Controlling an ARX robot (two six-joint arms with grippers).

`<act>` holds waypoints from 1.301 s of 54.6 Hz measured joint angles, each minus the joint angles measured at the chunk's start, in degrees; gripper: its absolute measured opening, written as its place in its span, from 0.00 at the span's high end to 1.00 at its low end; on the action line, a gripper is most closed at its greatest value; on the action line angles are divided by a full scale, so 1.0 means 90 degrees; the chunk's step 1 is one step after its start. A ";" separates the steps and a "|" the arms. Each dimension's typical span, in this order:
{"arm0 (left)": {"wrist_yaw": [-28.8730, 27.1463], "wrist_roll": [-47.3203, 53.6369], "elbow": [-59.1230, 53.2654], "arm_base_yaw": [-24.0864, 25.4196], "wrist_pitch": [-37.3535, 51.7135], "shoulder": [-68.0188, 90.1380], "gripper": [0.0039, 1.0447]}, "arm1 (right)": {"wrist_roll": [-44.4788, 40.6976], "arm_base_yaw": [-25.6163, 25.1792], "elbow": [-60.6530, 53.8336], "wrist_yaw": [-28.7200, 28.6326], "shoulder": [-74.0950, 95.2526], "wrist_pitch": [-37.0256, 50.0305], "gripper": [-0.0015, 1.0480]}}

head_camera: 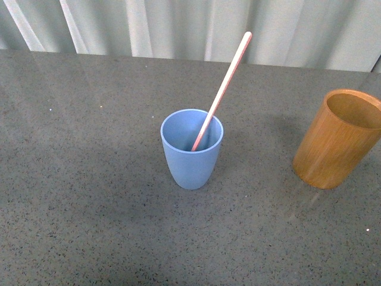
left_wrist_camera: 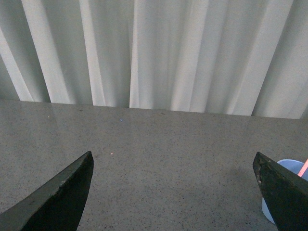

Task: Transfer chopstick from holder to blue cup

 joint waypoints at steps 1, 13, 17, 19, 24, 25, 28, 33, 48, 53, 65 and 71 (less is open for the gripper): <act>0.0000 0.0000 0.0000 0.0000 0.0000 0.0000 0.06 | 0.0000 0.0000 -0.0022 -0.0005 -0.0080 -0.0053 0.99; 0.0000 0.0000 0.0000 0.0000 -0.0002 0.0000 0.06 | -0.0002 0.0000 -0.0338 -0.0015 -0.0835 -0.0406 0.99; 0.0000 0.0000 0.0000 0.0000 -0.0002 -0.0002 0.06 | 0.0000 0.0000 -0.0342 -0.0015 -0.1197 -0.0704 0.99; 0.0000 0.0000 0.0000 0.0000 -0.0002 -0.0002 0.06 | 0.0000 0.0000 -0.0342 -0.0015 -0.1326 -0.0818 0.99; 0.0000 0.0000 0.0000 0.0000 -0.0005 -0.0002 0.06 | 0.0000 0.0000 -0.0347 -0.0015 -0.1800 -0.1277 0.99; -0.0002 0.0000 0.0000 0.0000 -0.0005 -0.0002 0.06 | 0.0000 0.0000 -0.0347 -0.0015 -0.1914 -0.1384 0.99; -0.0002 0.0000 0.0000 0.0000 -0.0005 -0.0002 0.06 | 0.0000 0.0000 -0.0347 -0.0015 -0.2176 -0.1617 0.99; 0.0000 0.0000 0.0000 0.0000 -0.0005 -0.0002 0.06 | 0.0000 0.0000 -0.0350 -0.0015 -0.2506 -0.1931 0.99; 0.0000 0.0000 0.0000 0.0000 -0.0005 -0.0002 0.06 | 0.0000 0.0000 -0.0352 -0.0015 -0.3196 -0.2603 0.99; -0.0002 0.0000 0.0000 0.0000 -0.0005 -0.0002 0.06 | 0.0000 0.0000 -0.0352 -0.0015 -0.3444 -0.2849 0.99; -0.0002 0.0000 0.0000 0.0000 -0.0005 -0.0002 0.06 | 0.0000 0.0000 -0.0352 -0.0015 -0.3910 -0.3313 0.99; 0.0000 0.0000 0.0000 0.0000 -0.0005 -0.0002 0.06 | 0.0000 0.0000 -0.0352 -0.0015 -0.4051 -0.3453 0.99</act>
